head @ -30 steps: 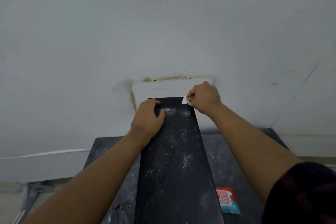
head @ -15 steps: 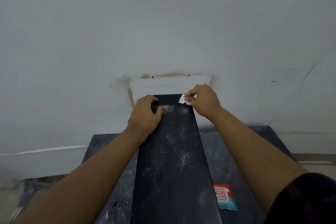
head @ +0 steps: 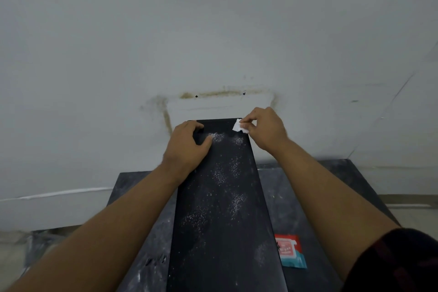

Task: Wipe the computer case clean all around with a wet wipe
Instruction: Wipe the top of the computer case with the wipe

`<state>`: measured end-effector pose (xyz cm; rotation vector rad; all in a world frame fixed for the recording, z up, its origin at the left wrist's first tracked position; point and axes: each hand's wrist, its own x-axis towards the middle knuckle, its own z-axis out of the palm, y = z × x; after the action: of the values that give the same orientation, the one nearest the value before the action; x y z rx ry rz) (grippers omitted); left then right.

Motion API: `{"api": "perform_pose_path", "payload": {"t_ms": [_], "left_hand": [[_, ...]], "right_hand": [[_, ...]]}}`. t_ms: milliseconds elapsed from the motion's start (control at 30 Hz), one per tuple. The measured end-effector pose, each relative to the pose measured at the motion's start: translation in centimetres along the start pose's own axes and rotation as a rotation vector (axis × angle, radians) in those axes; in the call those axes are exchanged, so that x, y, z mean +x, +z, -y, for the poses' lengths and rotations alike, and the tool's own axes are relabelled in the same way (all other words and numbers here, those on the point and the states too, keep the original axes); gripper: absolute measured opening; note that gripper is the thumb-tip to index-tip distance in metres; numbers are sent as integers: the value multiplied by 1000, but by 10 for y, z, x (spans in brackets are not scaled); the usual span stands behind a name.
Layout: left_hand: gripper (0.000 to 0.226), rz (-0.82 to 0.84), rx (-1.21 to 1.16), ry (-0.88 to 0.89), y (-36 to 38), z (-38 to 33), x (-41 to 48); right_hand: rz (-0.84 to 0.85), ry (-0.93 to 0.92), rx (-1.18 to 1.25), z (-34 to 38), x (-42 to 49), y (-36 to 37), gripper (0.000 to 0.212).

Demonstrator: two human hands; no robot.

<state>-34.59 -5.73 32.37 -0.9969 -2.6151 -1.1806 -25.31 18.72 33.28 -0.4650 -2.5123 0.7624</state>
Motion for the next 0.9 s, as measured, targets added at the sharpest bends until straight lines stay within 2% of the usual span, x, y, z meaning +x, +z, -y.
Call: {"api": "perform_pose_path", "payload": {"t_ms": [133,267,367,400,533,667,800,900], "left_hand": [[45,5,11,-21,-1,0,0],[45,4,6,-20,0,1,0],[38,2,0,-28,-2,-2,-1],[35,3,-3,-23,-3,-4,-1],[18,-13,-32,-3,-7,-13,-4],[21,-14,-57,0,-8,-14,-6],[21,-4,-57,12,-6,-10,-3],[23,-6,-51,-7,-2,-3,-2]], "right_hand": [[144,-46,138,4,-2,0,5],[56,19,98,3,-1,0,4],[199,-33,185,6,-4,-3,5],[202,-30,187,6,-4,-4,5],[22,-41,13,3,-8,-1,5],[131,-72,110,0,-10,-6,4],[1,-31,5,-1,-13,-5,5],[121,-14,134,1,-17,-6,6]]}}
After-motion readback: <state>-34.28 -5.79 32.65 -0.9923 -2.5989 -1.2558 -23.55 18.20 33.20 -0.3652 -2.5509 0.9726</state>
